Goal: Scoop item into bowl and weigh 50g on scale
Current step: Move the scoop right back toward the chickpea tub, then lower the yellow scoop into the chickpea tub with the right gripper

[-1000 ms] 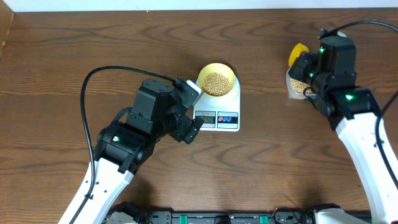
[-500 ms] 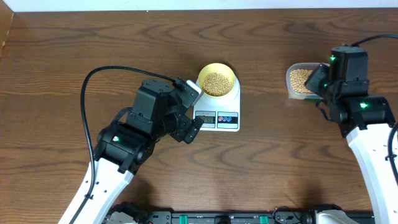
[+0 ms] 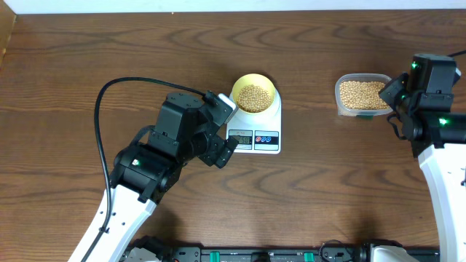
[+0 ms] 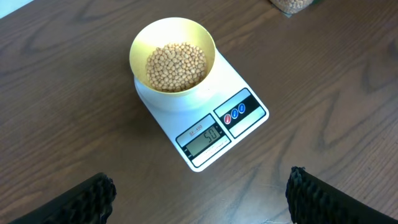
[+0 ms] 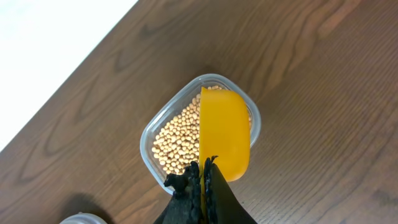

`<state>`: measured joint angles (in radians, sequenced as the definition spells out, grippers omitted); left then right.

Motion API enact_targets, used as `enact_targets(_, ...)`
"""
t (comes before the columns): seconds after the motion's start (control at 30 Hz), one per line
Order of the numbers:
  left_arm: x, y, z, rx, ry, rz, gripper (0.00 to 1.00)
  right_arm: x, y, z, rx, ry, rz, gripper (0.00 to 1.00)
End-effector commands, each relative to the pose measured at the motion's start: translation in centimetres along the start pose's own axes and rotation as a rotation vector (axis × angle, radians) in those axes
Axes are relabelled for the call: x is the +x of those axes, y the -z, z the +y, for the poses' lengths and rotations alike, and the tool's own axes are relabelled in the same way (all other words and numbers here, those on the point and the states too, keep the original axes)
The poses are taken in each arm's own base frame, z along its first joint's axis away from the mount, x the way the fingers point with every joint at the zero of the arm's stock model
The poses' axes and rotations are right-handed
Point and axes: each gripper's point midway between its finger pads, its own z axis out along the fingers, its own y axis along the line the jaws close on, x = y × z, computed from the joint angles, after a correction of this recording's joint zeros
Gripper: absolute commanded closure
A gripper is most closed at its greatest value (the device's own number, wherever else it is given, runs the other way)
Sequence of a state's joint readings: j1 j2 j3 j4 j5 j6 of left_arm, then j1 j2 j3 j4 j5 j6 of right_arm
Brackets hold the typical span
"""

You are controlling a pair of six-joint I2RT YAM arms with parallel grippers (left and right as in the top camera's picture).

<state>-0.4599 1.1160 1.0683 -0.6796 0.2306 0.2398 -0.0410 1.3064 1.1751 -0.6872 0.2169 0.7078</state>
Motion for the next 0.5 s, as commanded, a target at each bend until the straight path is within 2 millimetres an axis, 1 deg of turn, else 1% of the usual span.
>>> enact_targets(0.0,-0.3,0.4,0.2,-0.009,-0.001,-0.014,0.10,0.4,-1.2,-0.5,0.033,-0.030,0.019,0.99)
enact_targets(0.23,-0.3,0.4,0.2,-0.009,-0.001,-0.014,0.10,2.6,-4.5,-1.1,0.105,-0.183,0.097,0.99)
enact_targets(0.33,-0.3,0.4,0.2,-0.009,-0.001,-0.014,0.10,3.2,-5.7,-0.5,0.087,-0.195,0.123,0.99)
enact_targets(0.47,-0.3,0.4,0.2,-0.009,-0.001,-0.014,0.10,3.0,-6.8,0.8,0.044,-0.197,0.116,0.99)
